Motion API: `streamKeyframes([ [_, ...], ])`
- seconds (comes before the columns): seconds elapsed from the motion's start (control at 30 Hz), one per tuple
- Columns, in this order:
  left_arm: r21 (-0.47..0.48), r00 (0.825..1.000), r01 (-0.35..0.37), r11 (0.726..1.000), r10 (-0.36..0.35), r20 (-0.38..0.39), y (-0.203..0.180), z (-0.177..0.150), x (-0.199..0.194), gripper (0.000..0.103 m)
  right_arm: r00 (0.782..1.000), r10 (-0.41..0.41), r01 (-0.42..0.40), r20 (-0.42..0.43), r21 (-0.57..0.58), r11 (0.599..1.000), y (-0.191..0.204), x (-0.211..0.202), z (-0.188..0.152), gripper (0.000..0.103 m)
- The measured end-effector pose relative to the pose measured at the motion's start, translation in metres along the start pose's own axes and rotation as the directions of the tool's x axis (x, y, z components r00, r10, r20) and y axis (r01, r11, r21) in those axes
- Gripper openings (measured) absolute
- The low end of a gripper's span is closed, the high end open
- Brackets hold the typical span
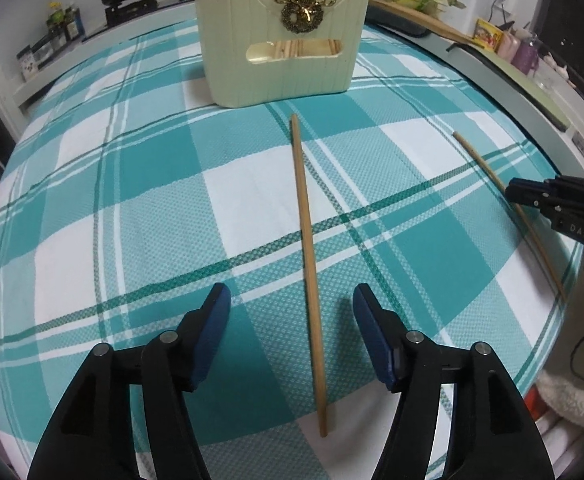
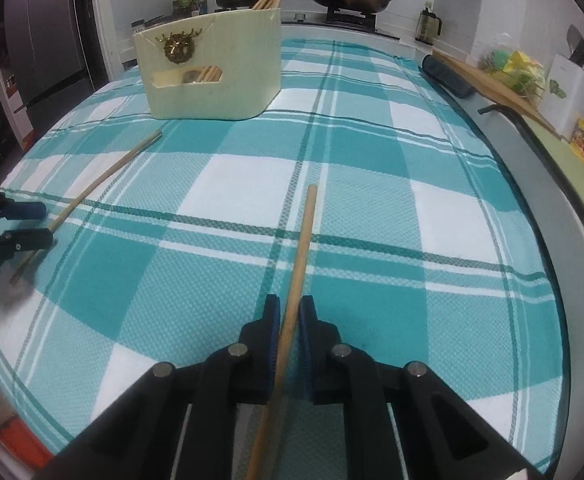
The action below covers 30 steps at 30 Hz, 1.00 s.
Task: Organize utensils
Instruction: 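Close the left gripper on the other bamboo chopstick while the right gripper holds its chopstick, then lift both chopsticks and carry them toward the cream holder with both grippers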
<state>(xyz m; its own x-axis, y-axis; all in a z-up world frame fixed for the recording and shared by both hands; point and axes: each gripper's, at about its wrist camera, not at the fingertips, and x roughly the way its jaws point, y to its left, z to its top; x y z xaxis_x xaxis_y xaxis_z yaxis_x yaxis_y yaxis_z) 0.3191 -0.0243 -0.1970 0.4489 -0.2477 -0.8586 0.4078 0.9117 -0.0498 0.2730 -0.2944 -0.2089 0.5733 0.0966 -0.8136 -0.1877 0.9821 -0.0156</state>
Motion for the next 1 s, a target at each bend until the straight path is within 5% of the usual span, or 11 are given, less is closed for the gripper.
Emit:
streamKeyframes([
  [0.23,0.015,1.0,0.018,1.0,-0.018,-0.007,0.005,0.024,0.0,0.077,0.988,0.122,-0.107,-0.099,0.138,0.985,-0.032,-0.013,0.01,0.02],
  [0.4,0.037,0.999,0.035,0.999,-0.034,-0.031,0.002,0.052,0.015,0.077,0.98,0.115,-0.098,-0.159,0.111,0.989,-0.026,-0.009,0.02,0.021],
  [0.5,0.029,0.998,0.037,0.999,-0.035,-0.052,0.003,0.066,0.028,0.077,0.979,0.076,-0.061,-0.187,0.086,0.994,-0.023,0.0,0.031,0.033],
  [0.73,0.042,0.996,-0.017,0.999,0.021,-0.088,-0.002,0.091,0.057,0.075,0.963,0.108,-0.083,-0.249,0.106,0.991,-0.023,0.032,0.055,0.034],
  [0.83,0.058,0.991,-0.045,0.997,0.052,-0.124,-0.006,0.1,0.072,0.056,0.965,0.087,-0.07,-0.247,0.074,0.995,-0.016,0.047,0.069,0.034],
  [0.93,0.058,0.993,-0.037,0.998,0.043,-0.11,-0.009,0.106,0.076,0.005,0.967,0.059,-0.048,-0.249,0.051,0.998,-0.013,0.059,0.085,0.027],
  [0.97,0.05,0.994,-0.034,0.998,0.039,-0.106,-0.009,0.108,0.076,0.005,0.969,0.026,-0.018,-0.246,0.031,0.999,-0.012,0.062,0.09,0.009],
  [1.0,0.03,0.995,-0.033,0.999,0.035,-0.089,-0.007,0.108,0.074,0.004,0.971,-0.008,0.01,-0.239,0.007,1.0,-0.011,0.065,0.094,0.008],
])
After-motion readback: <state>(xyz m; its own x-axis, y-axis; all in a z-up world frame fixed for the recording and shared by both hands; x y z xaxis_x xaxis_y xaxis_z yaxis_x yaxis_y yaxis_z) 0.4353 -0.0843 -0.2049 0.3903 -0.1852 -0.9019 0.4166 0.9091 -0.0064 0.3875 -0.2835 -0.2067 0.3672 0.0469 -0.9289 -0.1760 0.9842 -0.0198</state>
